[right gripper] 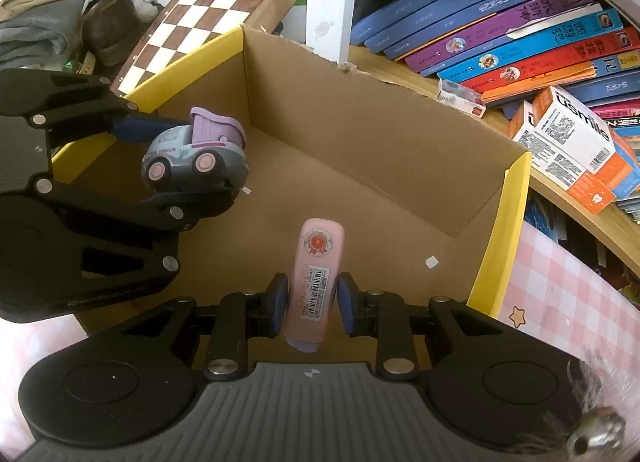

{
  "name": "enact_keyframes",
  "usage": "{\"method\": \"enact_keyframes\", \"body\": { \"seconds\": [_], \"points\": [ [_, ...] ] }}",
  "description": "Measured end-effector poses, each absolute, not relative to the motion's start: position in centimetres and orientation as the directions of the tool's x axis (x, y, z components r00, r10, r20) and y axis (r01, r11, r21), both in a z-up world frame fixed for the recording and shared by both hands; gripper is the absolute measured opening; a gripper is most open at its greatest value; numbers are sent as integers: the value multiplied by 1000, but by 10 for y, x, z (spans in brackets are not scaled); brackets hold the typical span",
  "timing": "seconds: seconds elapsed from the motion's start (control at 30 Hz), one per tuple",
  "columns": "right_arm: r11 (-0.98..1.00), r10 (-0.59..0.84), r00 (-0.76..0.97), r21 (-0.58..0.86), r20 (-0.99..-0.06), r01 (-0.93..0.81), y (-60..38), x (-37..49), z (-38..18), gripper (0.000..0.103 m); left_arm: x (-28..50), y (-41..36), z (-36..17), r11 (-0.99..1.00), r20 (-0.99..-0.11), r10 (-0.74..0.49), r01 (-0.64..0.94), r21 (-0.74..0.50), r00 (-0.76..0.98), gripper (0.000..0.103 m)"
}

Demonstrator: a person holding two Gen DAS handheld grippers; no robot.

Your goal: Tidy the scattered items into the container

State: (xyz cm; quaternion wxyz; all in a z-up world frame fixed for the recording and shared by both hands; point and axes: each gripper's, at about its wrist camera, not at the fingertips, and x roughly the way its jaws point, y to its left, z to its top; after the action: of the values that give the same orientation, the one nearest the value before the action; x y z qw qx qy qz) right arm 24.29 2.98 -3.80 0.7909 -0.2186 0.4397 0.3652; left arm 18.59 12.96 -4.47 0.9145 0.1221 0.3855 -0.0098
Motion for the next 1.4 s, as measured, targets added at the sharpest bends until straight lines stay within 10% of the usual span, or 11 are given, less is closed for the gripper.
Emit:
{"method": "enact_keyframes", "body": {
  "seconds": [1.4],
  "points": [
    [624, 384, 326, -17, -864, -781, 35, 245, -43, 23, 188, 130, -44, 973, -713, 51, 127, 195, 700, 51]
  ]
}}
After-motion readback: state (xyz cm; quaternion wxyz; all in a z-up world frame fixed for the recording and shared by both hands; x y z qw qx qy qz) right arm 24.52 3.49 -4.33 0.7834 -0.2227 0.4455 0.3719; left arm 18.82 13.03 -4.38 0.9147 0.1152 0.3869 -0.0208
